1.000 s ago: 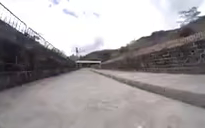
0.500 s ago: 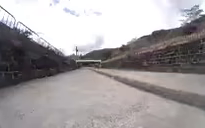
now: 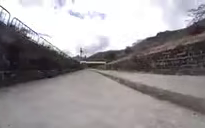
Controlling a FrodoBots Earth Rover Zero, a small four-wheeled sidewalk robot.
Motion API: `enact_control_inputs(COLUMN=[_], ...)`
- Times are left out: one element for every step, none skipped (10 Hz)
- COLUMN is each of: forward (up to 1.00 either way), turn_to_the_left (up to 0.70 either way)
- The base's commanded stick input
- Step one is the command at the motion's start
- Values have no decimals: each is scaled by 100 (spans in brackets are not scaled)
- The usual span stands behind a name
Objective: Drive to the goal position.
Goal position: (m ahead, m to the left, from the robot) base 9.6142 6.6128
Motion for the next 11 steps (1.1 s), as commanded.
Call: enact_control_inputs(forward=[100, 100, 100, 100, 100, 100, 100, 100, 100, 100, 100], turn_to_the_left=[0, 0, 0, 0, 0, 0, 0, 0, 0, 0, 0])
